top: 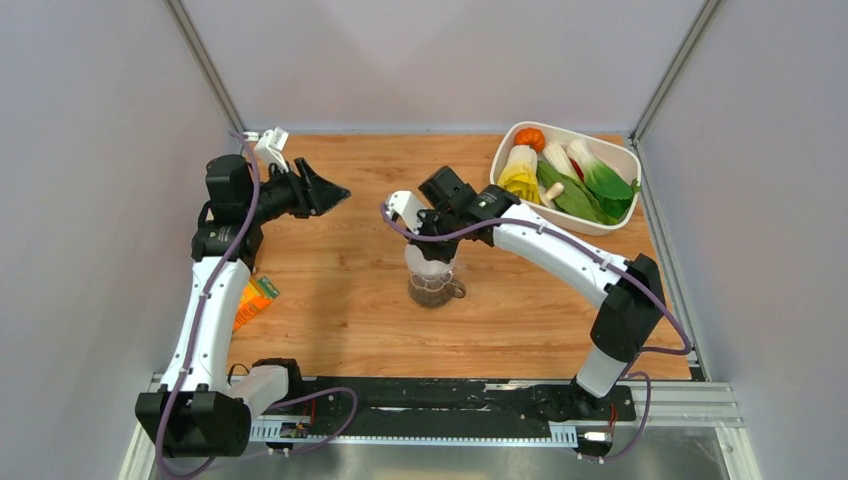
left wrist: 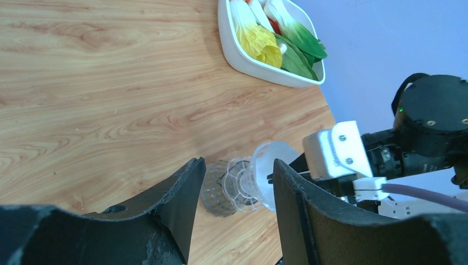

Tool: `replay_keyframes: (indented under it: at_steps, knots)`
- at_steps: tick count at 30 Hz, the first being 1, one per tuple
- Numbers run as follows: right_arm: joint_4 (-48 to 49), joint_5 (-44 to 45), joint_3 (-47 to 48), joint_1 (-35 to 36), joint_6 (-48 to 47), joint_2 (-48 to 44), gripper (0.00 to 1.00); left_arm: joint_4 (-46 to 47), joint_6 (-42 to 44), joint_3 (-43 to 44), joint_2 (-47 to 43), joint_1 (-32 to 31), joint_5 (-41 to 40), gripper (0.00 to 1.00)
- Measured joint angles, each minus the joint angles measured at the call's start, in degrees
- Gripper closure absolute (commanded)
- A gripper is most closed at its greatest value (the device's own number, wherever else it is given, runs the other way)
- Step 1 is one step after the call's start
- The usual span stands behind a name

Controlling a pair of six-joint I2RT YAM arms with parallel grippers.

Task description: Place the coffee filter in the dripper

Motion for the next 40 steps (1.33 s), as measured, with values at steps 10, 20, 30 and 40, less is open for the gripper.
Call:
replay_keyframes:
  at_steps: [10, 20, 30, 40]
  knots:
    - [2.8, -10.6, 1.9, -11.9, 1.0, -9.9, 1.0, -0.4, 3.7, -0.9, 2.3, 0.0, 5.3, 0.41]
    - [12.9, -23.4, -9.6, -38.5, 10.8, -22.4, 0.68, -16.3, 19.5, 13.3, 10.2, -1.0, 0.3, 0.23]
    - [19.5, -26.7, -26.9, -54.0, 16.9, -25.4, 0.15, -23.3, 26.8, 16.8, 14.2, -3.2, -11.1, 0.2]
    - [25.4, -21.5, -37.1, -53.9, 17.1, -28.5, 0.0, -22.4, 28.2, 2.6, 11.6, -3.2, -24.9, 0.19]
